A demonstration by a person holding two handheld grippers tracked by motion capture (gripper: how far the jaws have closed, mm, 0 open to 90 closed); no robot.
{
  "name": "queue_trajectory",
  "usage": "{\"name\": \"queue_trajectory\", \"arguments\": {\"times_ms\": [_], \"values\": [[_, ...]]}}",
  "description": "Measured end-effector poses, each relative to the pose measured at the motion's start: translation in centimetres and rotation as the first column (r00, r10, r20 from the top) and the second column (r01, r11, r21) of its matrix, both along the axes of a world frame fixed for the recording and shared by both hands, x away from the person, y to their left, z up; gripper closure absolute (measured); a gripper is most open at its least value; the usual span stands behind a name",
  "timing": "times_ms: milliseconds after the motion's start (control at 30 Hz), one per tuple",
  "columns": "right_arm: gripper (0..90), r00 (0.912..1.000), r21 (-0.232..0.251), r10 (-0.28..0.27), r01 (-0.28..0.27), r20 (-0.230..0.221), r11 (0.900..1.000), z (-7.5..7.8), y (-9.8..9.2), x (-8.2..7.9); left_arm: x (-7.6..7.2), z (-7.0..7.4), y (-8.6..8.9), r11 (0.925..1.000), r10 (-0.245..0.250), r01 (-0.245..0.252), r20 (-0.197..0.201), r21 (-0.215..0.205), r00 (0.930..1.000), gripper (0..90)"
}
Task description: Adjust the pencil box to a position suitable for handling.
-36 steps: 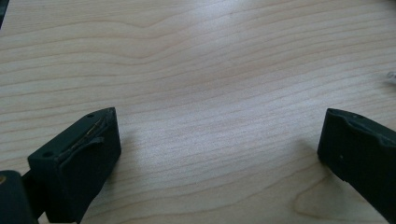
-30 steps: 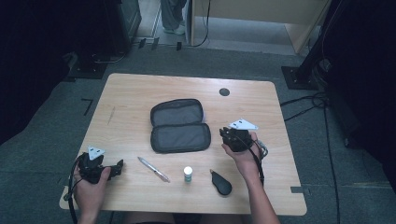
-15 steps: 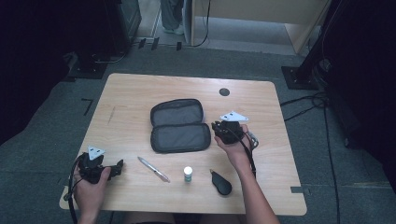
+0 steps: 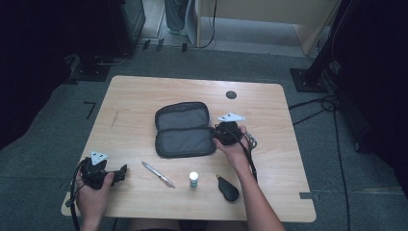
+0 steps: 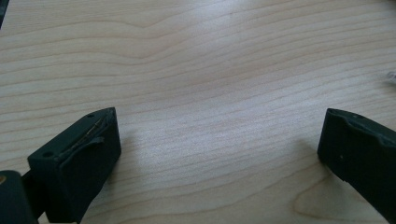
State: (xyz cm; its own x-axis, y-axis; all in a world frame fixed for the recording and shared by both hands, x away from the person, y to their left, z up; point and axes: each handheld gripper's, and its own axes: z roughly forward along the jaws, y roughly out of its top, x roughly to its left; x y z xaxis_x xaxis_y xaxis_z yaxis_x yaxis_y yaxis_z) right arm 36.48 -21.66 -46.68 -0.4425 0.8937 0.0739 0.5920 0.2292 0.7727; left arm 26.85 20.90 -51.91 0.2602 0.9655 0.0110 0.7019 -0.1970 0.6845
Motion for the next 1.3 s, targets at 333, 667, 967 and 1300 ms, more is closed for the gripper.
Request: {"name": "queue_trajectory", "arguments": {"times_ms": [333, 667, 967, 1300], "values": [[82.2, 0.9950, 0.031, -0.026, 0.029, -0.096, 0.999, -1.9, -0.9, 1.6, 0.0, 0.0, 0.0, 1.0000, 0.000, 0.000, 0.000, -0.001, 1.0000, 0.0], [90.0, 0.9953, 0.006, -0.035, 0.036, -0.090, 0.999, -2.0, -0.7, 0.5, 0.0, 0.0, 0.0, 1.0000, 0.000, 0.000, 0.000, 0.000, 1.0000, 0.0], [90.0, 0.9892, -0.007, -0.131, 0.131, -0.066, 0.991, -1.6, -3.3, 0.2, 0.0, 0.0, 0.0, 1.0000, 0.000, 0.000, 0.000, 0.000, 1.0000, 0.0], [90.0, 0.9646, -0.009, -0.259, 0.259, -0.050, 0.966, -2.0, -7.4, -0.9, 0.0, 0.0, 0.0, 1.0000, 0.000, 0.000, 0.000, 0.000, 1.0000, 0.0]]}}
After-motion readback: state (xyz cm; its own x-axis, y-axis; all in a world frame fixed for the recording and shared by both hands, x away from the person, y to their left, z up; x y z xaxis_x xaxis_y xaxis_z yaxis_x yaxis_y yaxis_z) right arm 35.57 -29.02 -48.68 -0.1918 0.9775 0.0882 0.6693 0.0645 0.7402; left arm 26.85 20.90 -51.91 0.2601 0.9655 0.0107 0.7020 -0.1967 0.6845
